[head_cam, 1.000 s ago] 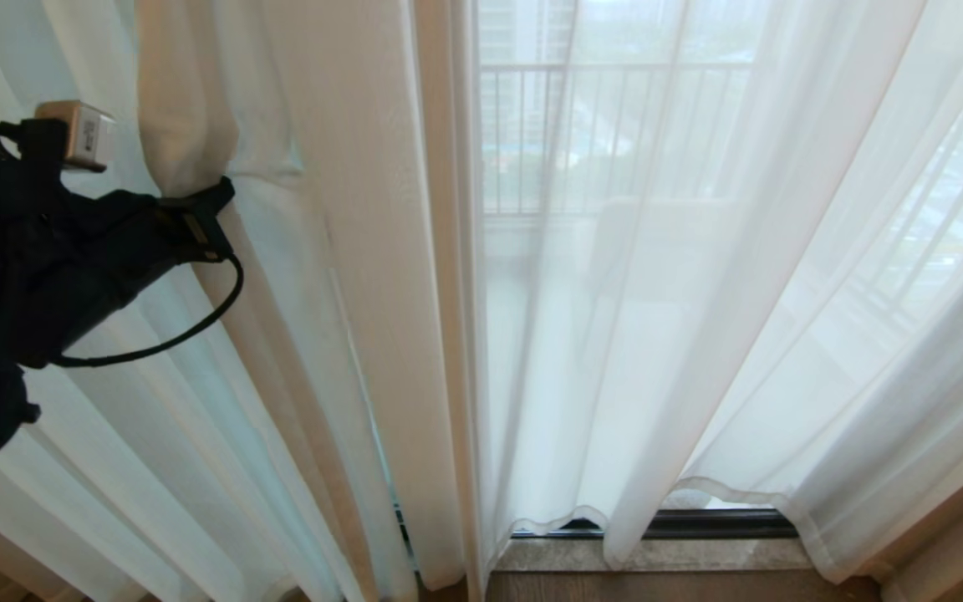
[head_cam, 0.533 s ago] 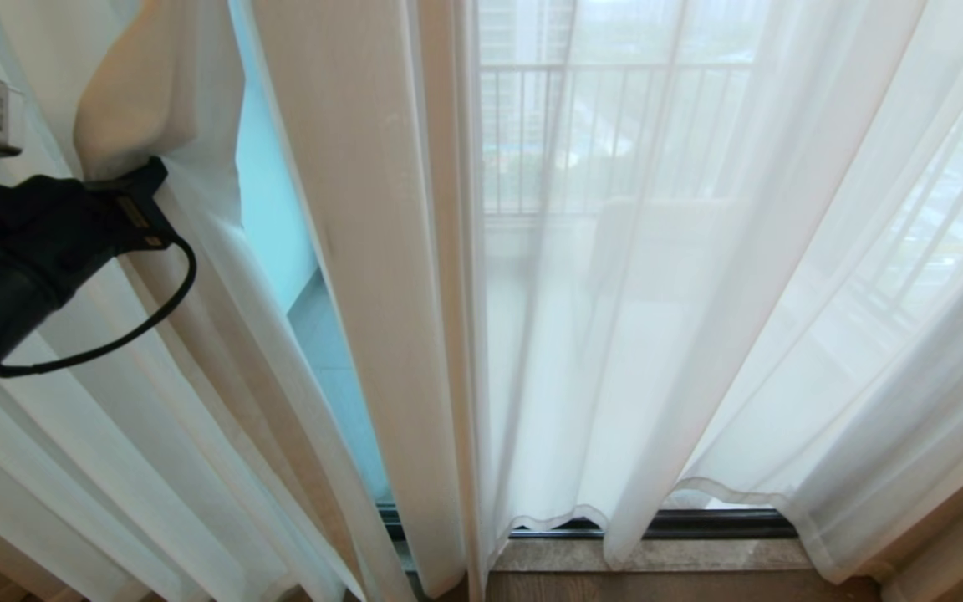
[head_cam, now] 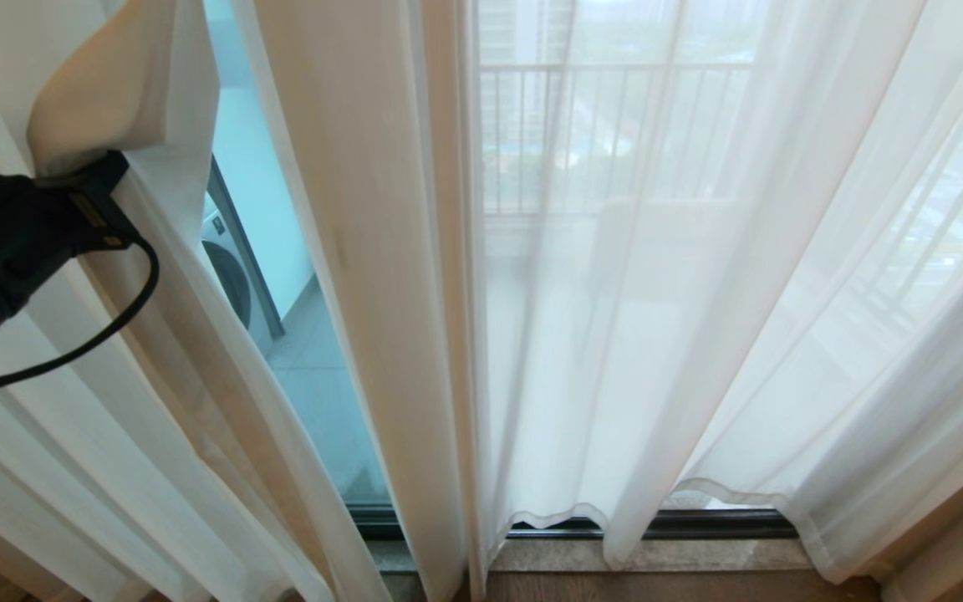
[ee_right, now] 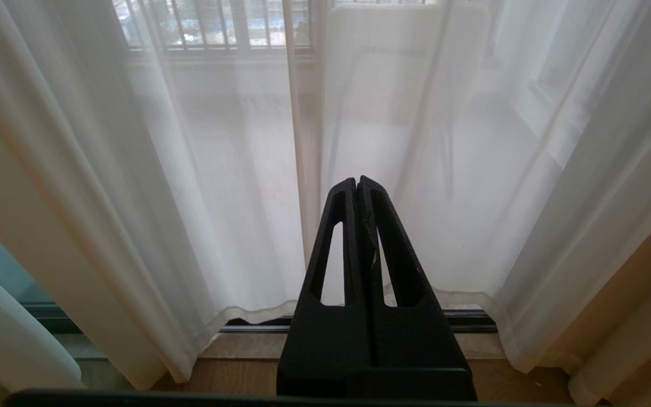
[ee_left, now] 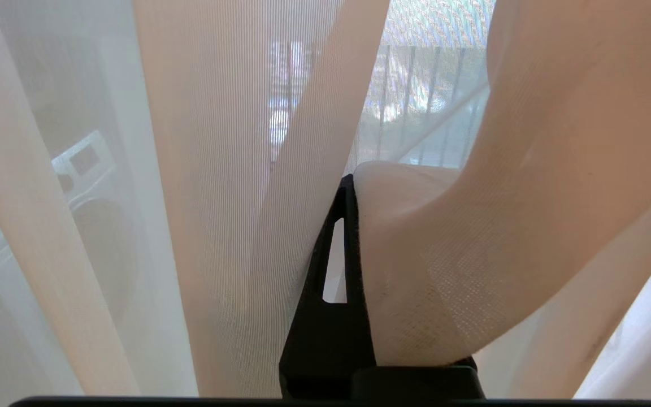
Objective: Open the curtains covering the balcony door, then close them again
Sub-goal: Pull the inner curtains open on both sides
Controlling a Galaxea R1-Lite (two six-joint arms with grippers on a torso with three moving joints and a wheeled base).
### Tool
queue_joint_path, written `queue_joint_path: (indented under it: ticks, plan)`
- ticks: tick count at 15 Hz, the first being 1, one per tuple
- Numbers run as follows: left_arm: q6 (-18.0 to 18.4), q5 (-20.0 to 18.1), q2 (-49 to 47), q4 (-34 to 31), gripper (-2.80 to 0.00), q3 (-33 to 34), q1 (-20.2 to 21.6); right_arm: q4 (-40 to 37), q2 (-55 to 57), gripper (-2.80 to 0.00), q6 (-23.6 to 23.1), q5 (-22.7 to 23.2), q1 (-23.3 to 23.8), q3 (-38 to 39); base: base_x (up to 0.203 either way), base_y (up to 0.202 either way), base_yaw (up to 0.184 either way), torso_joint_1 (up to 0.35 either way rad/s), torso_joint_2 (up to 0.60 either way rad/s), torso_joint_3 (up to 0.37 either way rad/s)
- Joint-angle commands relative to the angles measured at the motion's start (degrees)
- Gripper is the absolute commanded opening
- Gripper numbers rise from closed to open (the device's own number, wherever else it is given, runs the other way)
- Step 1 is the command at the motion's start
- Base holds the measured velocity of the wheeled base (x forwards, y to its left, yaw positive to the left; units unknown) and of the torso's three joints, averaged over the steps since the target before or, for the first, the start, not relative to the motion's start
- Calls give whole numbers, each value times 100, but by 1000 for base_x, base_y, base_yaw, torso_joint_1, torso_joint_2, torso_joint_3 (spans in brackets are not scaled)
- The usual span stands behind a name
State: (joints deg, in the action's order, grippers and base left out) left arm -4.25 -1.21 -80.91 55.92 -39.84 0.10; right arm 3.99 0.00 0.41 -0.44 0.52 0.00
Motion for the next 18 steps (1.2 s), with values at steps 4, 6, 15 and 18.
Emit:
queue_joint_path:
  ticks: [4,6,15,18]
  plan:
    - [-5,6,172,16,-280,135,25,5,0,-280,2,0,0,0,0,0,0,0,0,0]
    - [4,-2,156,16,-280,220,25,5,0,-280,2,0,0,0,0,0,0,0,0,0]
    - [-33,33,118,16,-280,292,34,5,0,-280,2,0,0,0,0,0,0,0,0,0]
    - [-40,24,97,16,-280,301,25,5,0,-280,2,0,0,0,0,0,0,0,0,0]
